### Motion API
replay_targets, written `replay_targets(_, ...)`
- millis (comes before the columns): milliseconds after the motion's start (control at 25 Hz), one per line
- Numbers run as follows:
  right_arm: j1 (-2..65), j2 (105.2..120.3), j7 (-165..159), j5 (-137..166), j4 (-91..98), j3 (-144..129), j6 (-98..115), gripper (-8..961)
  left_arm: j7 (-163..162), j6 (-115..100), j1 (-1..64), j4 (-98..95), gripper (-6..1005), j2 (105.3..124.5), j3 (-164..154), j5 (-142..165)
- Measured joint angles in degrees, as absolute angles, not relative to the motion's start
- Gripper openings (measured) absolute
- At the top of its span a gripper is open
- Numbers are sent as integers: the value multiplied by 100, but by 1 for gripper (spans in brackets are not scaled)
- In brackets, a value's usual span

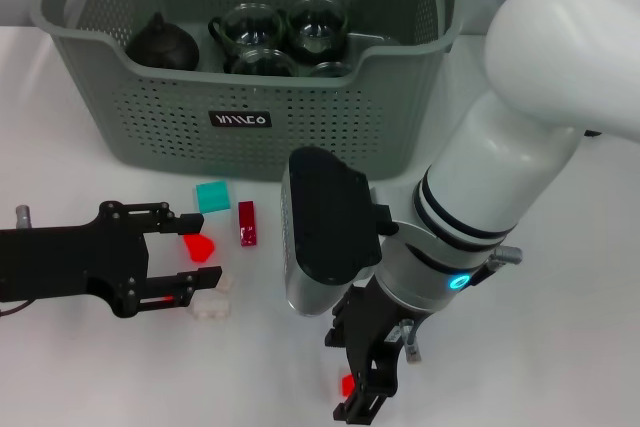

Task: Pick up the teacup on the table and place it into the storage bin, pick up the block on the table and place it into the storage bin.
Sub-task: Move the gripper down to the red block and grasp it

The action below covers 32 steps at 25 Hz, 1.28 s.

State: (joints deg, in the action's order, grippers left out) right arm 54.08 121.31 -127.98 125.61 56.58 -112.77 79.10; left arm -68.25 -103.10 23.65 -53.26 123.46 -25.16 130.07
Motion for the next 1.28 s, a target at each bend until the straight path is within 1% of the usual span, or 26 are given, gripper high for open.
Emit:
replay_targets(240,5413,12136,-12843,12532,5545,-11321,7860,804,-6812,-10310,2356,-5326,648,12349,-2513,13007)
replay_targets(480,5410,12138,-12829,12527,5409,-11340,7749,615,-6810,-10310,2356,-5318,648,12349,-2514,13009)
replay_targets(920,5405,12146,-12780,12480,5302,-11529,7652,609,-6810,-10309,2371,-5294,648,12349,-2513,13007)
replay_targets(1280,5405,12140,-12861,12453,5295,-11621,7547,552,-6731,-10309,2360,-5176,648,12341,-2498,13007)
